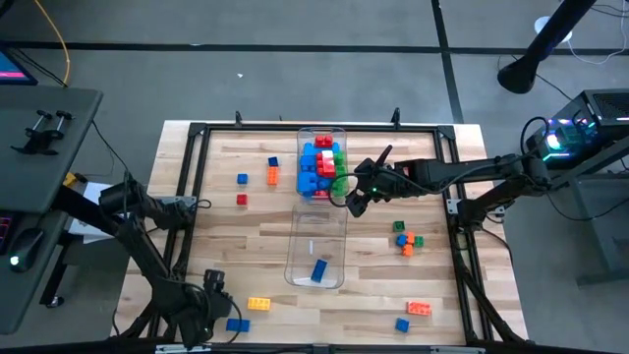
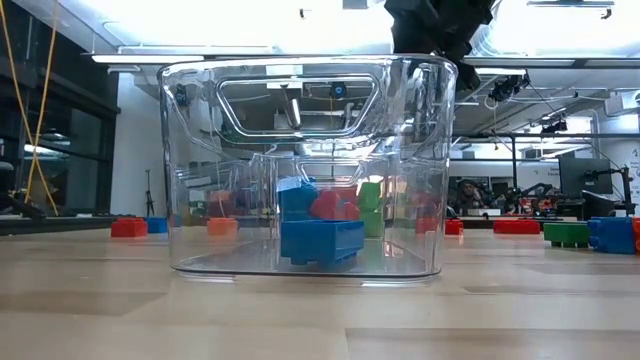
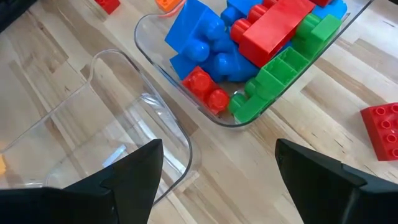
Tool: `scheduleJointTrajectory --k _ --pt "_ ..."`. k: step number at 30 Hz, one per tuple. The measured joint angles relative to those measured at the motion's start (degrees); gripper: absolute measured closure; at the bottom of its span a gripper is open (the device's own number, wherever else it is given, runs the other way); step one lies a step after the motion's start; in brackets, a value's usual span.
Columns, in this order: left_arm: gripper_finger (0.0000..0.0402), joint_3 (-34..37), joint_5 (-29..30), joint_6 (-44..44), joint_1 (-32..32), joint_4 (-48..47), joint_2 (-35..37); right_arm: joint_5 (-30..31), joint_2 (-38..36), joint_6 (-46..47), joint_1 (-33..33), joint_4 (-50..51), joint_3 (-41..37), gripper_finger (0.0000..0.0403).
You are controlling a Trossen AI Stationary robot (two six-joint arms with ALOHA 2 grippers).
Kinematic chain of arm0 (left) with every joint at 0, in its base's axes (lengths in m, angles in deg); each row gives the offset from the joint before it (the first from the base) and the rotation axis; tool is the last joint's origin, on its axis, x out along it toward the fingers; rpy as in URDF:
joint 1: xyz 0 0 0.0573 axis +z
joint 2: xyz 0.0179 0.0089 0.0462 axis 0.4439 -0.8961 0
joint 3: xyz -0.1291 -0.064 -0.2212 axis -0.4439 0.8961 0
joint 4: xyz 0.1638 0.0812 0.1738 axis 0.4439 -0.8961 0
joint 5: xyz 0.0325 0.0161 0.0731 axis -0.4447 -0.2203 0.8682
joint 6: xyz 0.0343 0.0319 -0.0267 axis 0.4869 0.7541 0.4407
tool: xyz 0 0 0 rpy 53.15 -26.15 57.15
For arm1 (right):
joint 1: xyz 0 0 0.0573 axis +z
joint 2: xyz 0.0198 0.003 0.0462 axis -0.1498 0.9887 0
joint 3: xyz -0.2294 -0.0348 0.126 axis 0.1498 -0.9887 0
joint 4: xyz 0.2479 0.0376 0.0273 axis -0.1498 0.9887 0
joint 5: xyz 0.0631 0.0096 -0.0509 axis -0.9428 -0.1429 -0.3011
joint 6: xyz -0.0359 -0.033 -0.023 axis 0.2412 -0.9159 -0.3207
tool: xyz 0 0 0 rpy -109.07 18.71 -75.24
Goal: Sort blocks by size
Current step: Put the small blue game piece in the bottom transparent bin
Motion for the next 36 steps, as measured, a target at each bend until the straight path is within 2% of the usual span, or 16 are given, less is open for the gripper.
scheduleJointTrajectory --k 3,6,10,11,18,20,22,24,27,29,33,36 --pt "0.0119 2.29 -2.34 -2.41 0.27 2.56 -0.26 -0.02 0.00 0.02 0.02 0.00 0.00 0.0096" --pt "0.0159 3.80 -2.72 -6.47 1.22 1.93 0.32 -0.13 0.00 0.51 0.26 0.01 0.00 0.0096" --pt "0.0277 4.70 -1.33 -6.67 4.29 -0.57 2.29 -0.70 0.00 1.44 0.73 0.00 0.00 0.0096" --pt "0.0304 4.71 0.78 -5.79 5.45 -1.79 3.06 -0.68 0.00 1.49 1.03 0.00 0.00 0.0096" --pt "0.0308 4.81 15.83 3.56 18.85 -11.92 14.58 -1.04 -1.23 4.46 3.85 0.07 0.00 0.0096" --pt "0.0308 4.76 20.20 8.33 24.65 -10.50 18.61 -0.66 -2.20 6.04 4.99 -0.13 0.00 0.0096" --pt "0.0306 4.76 22.84 14.29 30.69 -4.79 22.22 1.14 -3.21 8.08 6.44 -0.16 0.00 0.0096" --pt "0.0305 4.74 21.49 21.79 36.53 7.02 24.36 3.83 -4.12 9.93 8.18 -0.07 0.00 0.0096" --pt "0.0304 4.66 12.56 33.04 43.00 26.86 24.19 6.61 -4.84 12.24 10.06 -0.02 0.00 0.0096" --pt "0.0304 4.08 7.30 35.91 45.49 35.50 21.73 7.16 -4.90 13.77 10.85 0.03 0.00 0.0096" --pt "0.0295 1.53 2.55 35.72 47.69 35.04 14.08 7.43 -4.87 16.19 12.09 0.41 0.00 0.0096" --pt "0.0267 -1.29 -2.37 34.11 48.53 34.83 9.04 8.26 -4.87 17.68 12.68 0.89 0.00 0.0096"
